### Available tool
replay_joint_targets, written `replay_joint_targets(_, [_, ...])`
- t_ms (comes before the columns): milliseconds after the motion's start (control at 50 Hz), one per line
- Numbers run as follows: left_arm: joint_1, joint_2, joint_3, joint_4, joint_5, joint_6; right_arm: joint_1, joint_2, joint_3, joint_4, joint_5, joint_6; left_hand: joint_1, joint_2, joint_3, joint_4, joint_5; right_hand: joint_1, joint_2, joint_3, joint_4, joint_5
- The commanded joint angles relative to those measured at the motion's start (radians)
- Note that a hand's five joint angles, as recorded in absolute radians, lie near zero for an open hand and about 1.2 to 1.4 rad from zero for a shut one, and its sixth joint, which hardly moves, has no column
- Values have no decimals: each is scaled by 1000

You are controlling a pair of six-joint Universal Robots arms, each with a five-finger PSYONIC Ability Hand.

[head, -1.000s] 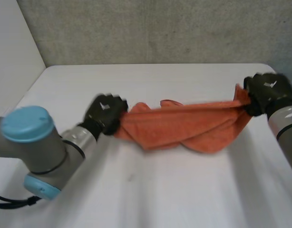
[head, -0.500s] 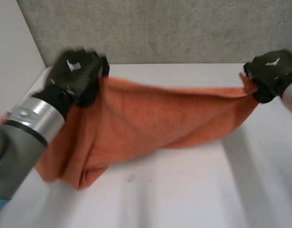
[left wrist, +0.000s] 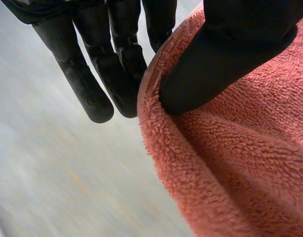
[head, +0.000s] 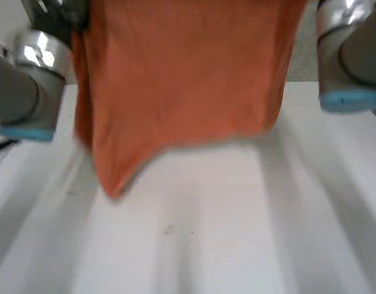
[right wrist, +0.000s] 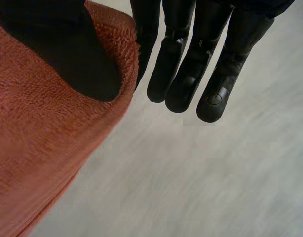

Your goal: Fold the laundry

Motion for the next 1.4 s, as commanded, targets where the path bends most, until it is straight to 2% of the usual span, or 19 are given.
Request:
replay_joint_targets(20, [-4,143,-118,180,-85,-8,-9,-139,110,-157,-10,98,202,178,180,179,181,424,210,209,202,245])
replay_joint_targets(140, [-3,164,-322,65,-96,-6,-12,-174,334,-130,-45,109,202,178,180,179,181,424,210,209,202,245])
replay_joint_targets(280, [-10,148,-559,43,-95,-6,-93,-221,631,-19,-169,115,202,178,180,179,181,424,210,209,202,245])
replay_joint_targets(420, [-56,37,-664,13,-99,-6,-115,-221,803,7,-186,118,202,178,180,179,181,424,210,209,202,245])
replay_joint_targets(540, [-108,9,-696,-158,-150,-8,-196,-224,889,7,-192,120,202,178,180,179,181,424,210,209,202,245])
replay_joint_targets(700, [-182,86,-704,-379,-234,-14,-259,-258,935,10,-191,118,202,178,180,179,181,424,210,209,202,245])
replay_joint_targets(720, [-191,109,-707,-404,-242,-14,-259,-258,935,10,-191,118,42,19,21,19,21,424,210,209,202,245])
replay_joint_targets(740, [-191,109,-707,-405,-242,-14,-271,-260,945,10,-195,118,41,17,19,18,20,424,210,209,202,245])
replay_joint_targets(780, [-197,141,-718,-429,-234,-16,-276,-260,953,10,-197,118,-678,-702,-699,-701,-699,424,210,209,202,245])
replay_joint_targets(800, [-197,141,-718,-429,-234,-16,-276,-258,958,8,-200,118,-682,-705,-703,-704,-703,424,210,209,202,245])
replay_joint_targets(820, [-199,146,-716,-429,-230,-14,-276,-258,961,8,-206,118,-812,-836,-834,-835,-833,424,210,209,202,245])
replay_joint_targets(980, [-181,144,-654,-426,-155,0,-274,-249,973,8,-232,118,-831,-855,-853,-854,-852,424,210,209,202,245])
replay_joint_targets(1060, [-101,141,-607,-431,-84,0,-274,-250,991,7,-246,118,-820,-843,-841,-842,-841,424,210,209,202,245])
replay_joint_targets(1160, [-59,134,-586,-429,-18,1,-265,-260,1016,13,-288,111,-820,-843,-841,-842,-841,424,210,209,202,245])
replay_joint_targets(1180, [-59,134,-586,-429,-18,1,-258,-270,1022,21,-313,111,-820,-843,-841,-842,-841,242,28,27,20,63])
replay_joint_targets(1200, [-53,134,-580,-428,0,1,-247,-289,1024,45,-344,109,-817,-840,-838,-840,-838,-80,-294,-295,-302,-258])
replay_joint_targets(1220, [-49,131,-574,-426,23,1,-247,-289,1024,45,-344,109,-814,-837,-835,-837,-835,-83,-297,-298,-305,-262])
replay_joint_targets(1260, [-38,123,-566,-426,42,3,-235,-324,1012,109,-408,108,-796,-820,-818,-819,-817,-458,-672,-672,-679,-636])
replay_joint_targets(1400, [-9,45,-511,-426,88,12,-231,-313,1007,171,-458,94,-711,-735,-732,-734,-732,-570,-784,-785,-792,-749])
